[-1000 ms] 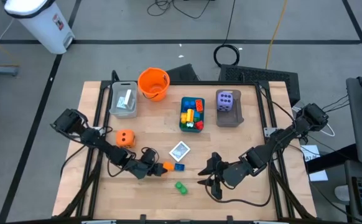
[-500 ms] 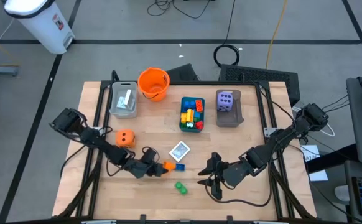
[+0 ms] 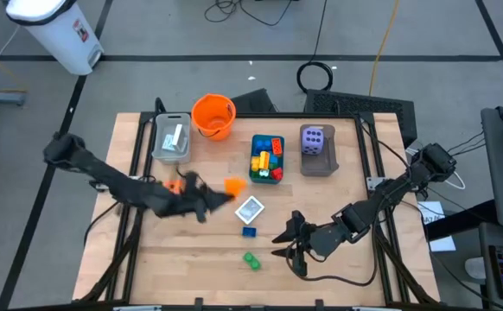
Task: Pick & Place Toys
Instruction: Put the orange game piece into the blue bin
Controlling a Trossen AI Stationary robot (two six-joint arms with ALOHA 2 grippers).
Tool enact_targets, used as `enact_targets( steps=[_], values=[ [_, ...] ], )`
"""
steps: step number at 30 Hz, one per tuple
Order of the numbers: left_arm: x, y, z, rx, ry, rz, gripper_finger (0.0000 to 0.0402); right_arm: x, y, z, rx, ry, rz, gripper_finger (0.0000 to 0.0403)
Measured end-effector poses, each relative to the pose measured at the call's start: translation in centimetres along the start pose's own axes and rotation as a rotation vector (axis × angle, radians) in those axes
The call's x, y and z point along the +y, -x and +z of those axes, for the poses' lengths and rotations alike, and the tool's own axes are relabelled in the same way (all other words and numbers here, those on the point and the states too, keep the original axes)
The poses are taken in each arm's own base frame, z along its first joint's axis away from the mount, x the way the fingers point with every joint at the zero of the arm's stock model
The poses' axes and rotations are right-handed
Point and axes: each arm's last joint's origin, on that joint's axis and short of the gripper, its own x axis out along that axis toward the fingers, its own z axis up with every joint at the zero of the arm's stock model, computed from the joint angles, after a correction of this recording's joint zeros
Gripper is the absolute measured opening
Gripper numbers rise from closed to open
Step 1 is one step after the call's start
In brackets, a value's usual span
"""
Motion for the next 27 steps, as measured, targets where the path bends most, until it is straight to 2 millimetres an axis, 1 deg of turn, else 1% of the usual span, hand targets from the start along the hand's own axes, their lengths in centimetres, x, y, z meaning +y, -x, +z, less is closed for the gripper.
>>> enact_targets(
  steps=[3, 6, 9, 13, 16, 19, 23, 27],
  values=[
    [-2.7, 0.7, 4.1, -0.095, -0.116, -0.046, 0.0036, -0.1, -0.1, 0.3, -0.016, -0.01, 0.007, 0.016],
    [-5.0, 1.5, 7.6, -0.13, -0.242, -0.015, 0.0037, -0.1, -0.1, 0.6, -0.035, -0.021, 0.016, 0.016],
    [-6.6, 2.2, 10.8, -0.124, -0.343, 0.092, 0.0037, -0.2, -0.2, 0.7, -0.038, -0.023, 0.012, 0.016],
    [-7.7, 3.4, 14.4, -0.067, -0.439, 0.279, 0.0037, -0.2, -0.2, 0.7, -0.037, -0.023, 0.012, 0.016],
    [-7.5, 4.5, 16.4, -0.019, -0.47, 0.426, 0.0037, -0.2, -0.2, 0.7, -0.036, -0.023, 0.012, 0.016],
    [-6.5, 5.5, 17.8, 0.011, -0.472, 0.582, 0.0037, -0.3, -0.2, 0.7, -0.037, -0.023, 0.011, 0.016],
    [-4.5, 7.1, 18.8, 0.059, -0.426, 0.759, 0.0037, -0.3, -0.2, 0.7, -0.037, -0.023, 0.01, 0.016],
    [-3.1, 8.1, 19.2, 0.151, -0.385, 0.867, 0.0037, -0.5, -0.3, 0.9, -0.041, -0.028, 0.004, 0.016]
  ],
)
